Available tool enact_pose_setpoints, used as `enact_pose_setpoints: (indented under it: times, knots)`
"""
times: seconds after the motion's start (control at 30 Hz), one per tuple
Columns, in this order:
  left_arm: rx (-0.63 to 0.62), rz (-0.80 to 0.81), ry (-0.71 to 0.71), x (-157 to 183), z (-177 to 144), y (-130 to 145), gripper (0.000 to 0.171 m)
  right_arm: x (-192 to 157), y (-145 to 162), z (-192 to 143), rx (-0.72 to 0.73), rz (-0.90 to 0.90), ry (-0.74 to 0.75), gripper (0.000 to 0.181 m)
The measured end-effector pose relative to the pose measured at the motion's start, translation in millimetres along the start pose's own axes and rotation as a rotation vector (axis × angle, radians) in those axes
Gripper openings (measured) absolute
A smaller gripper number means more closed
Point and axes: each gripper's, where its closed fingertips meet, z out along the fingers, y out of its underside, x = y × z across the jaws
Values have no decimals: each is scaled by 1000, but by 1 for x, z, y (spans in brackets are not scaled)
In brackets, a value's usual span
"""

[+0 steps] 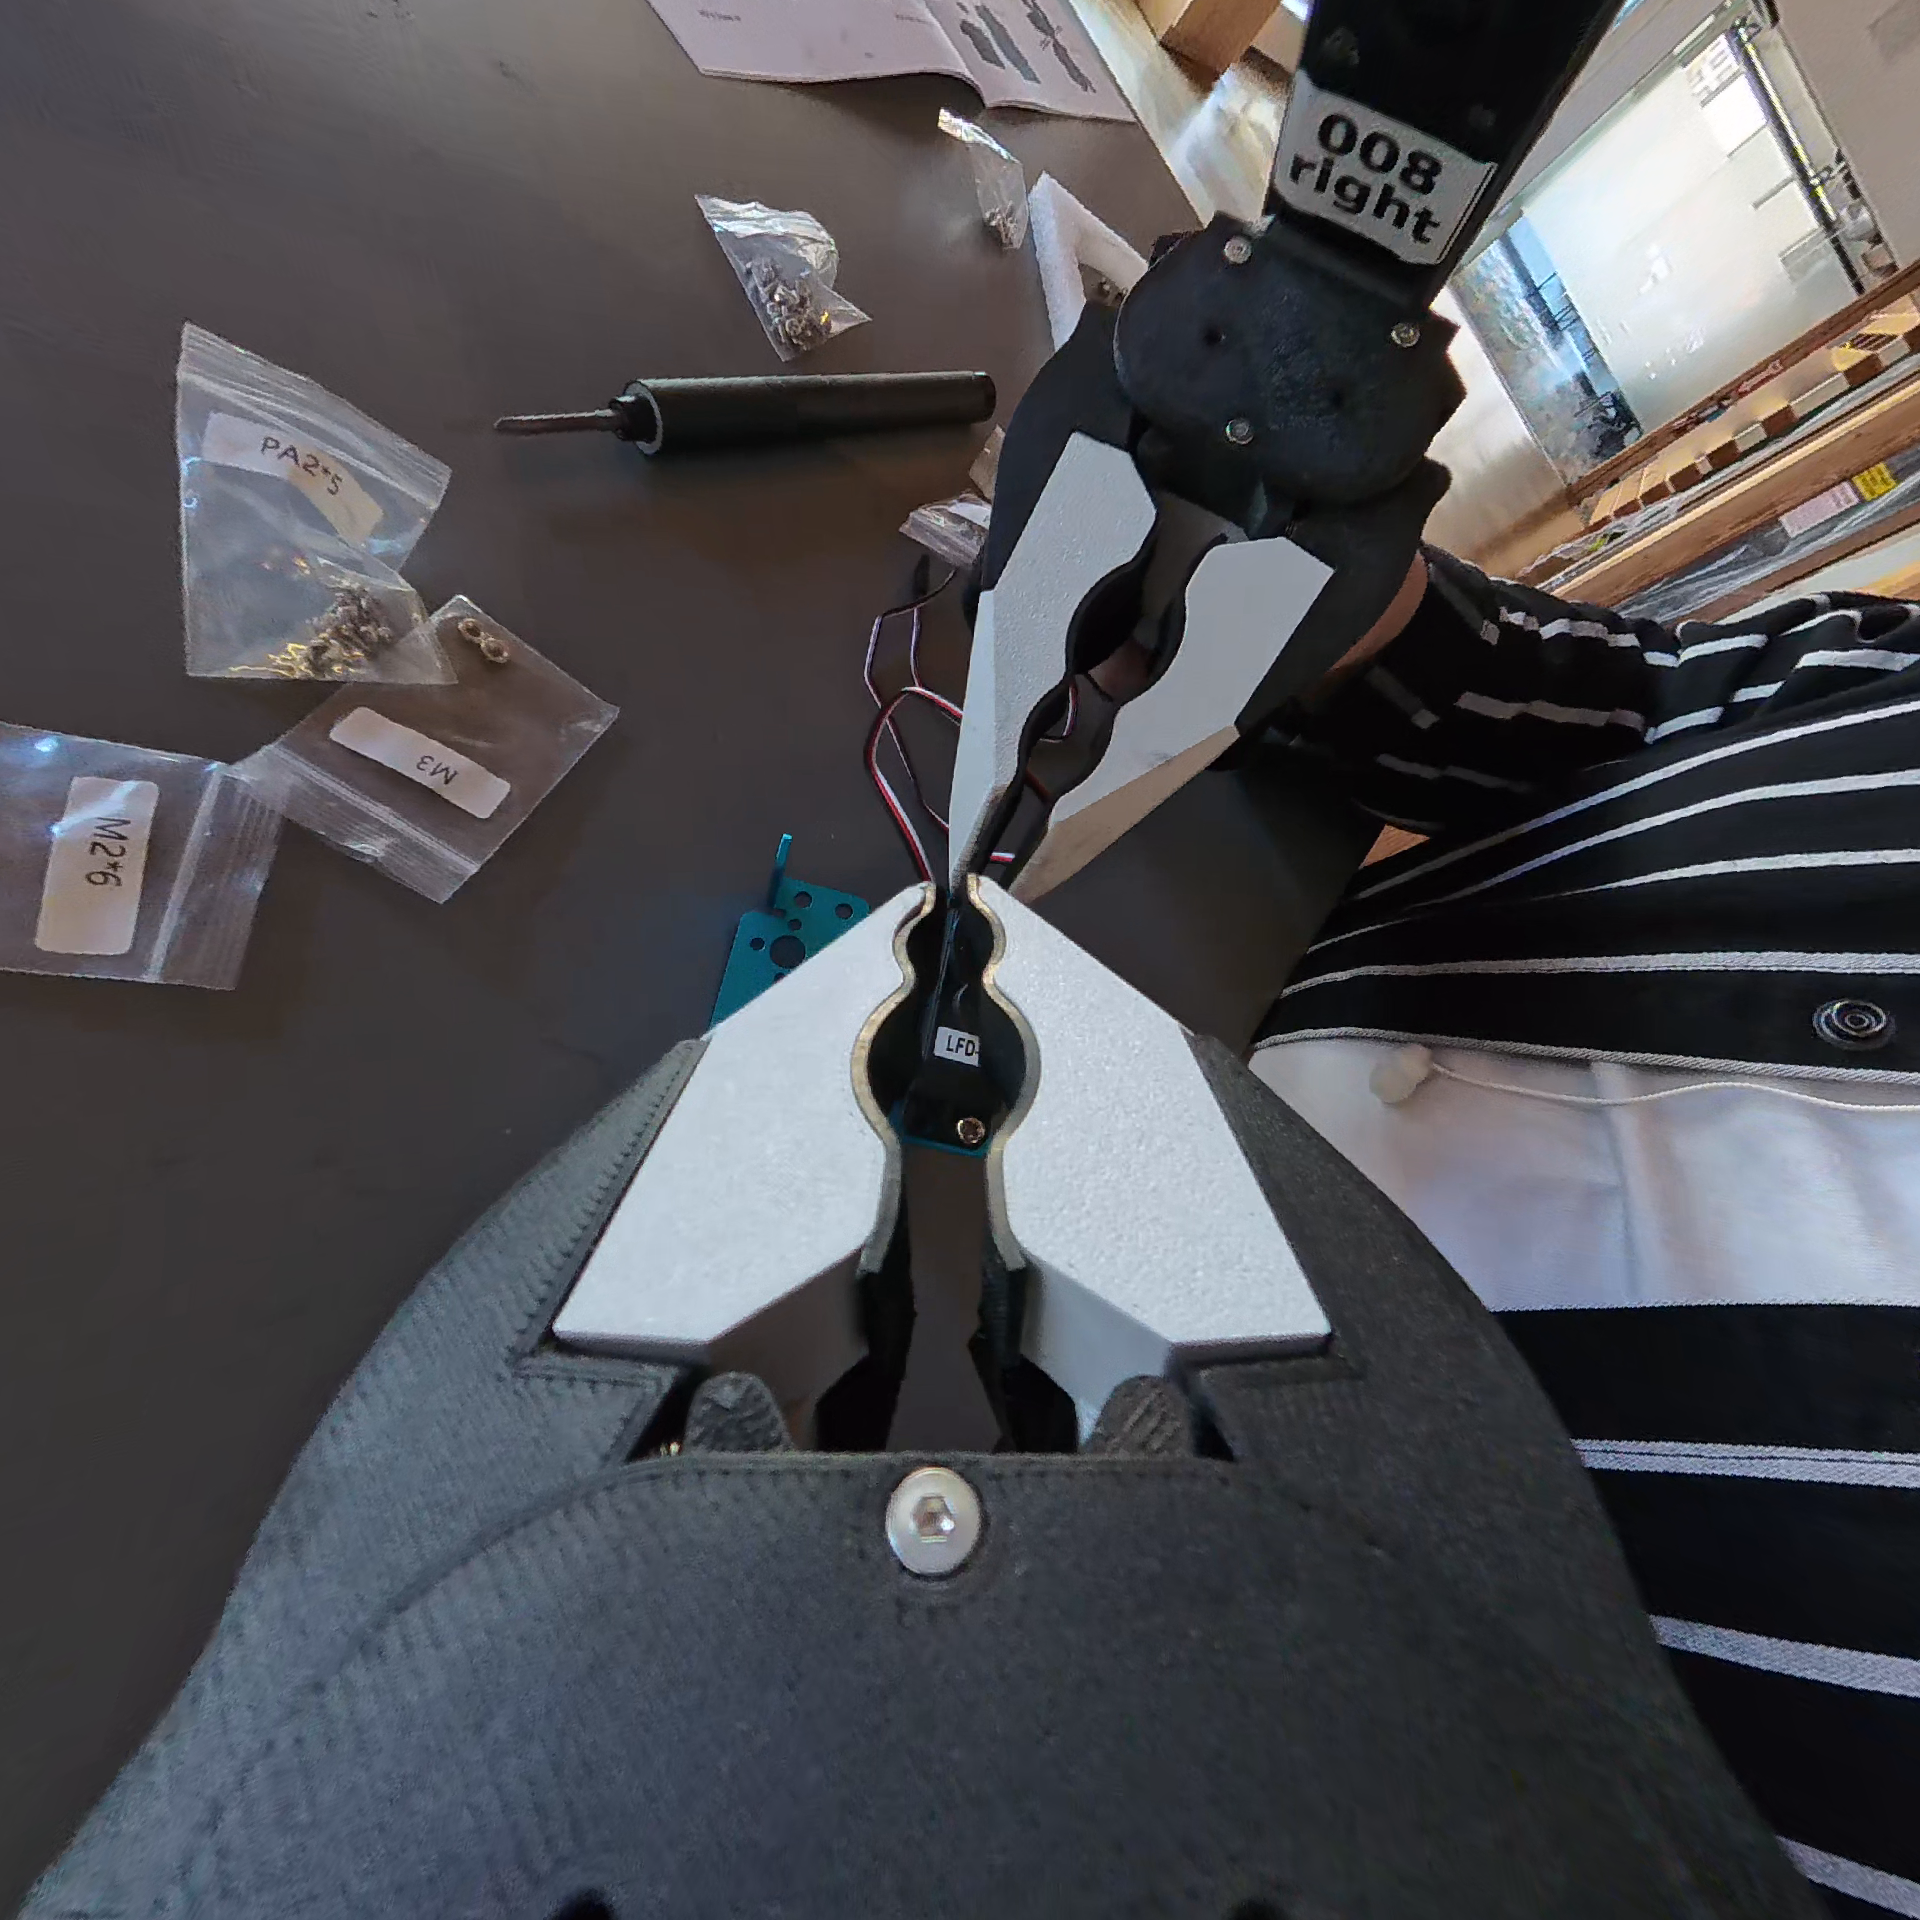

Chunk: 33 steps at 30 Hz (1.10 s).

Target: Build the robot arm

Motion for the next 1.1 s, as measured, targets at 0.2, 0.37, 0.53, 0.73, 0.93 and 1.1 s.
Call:
enact_pose_setpoints:
  times: [0.2,0.37,0.53,0.73,0.93,1.1]
  knots:
    - [-10,2,12,2,2,2,2,0,1,0,-23,-25,-2,6]
    - [-39,19,19,3,8,3,3,0,2,0,-46,-60,15,6]
    - [-23,13,28,5,8,-1,3,0,0,-4,-45,-67,23,11]
    - [37,68,-1,9,-3,-2,9,-11,-2,-17,-17,-209,15,26]
    - [129,374,-241,21,-17,1,31,-11,10,-16,-117,-709,182,35]
    - [91,662,-528,25,-10,10,45,0,3,-15,-181,-1075,396,33]
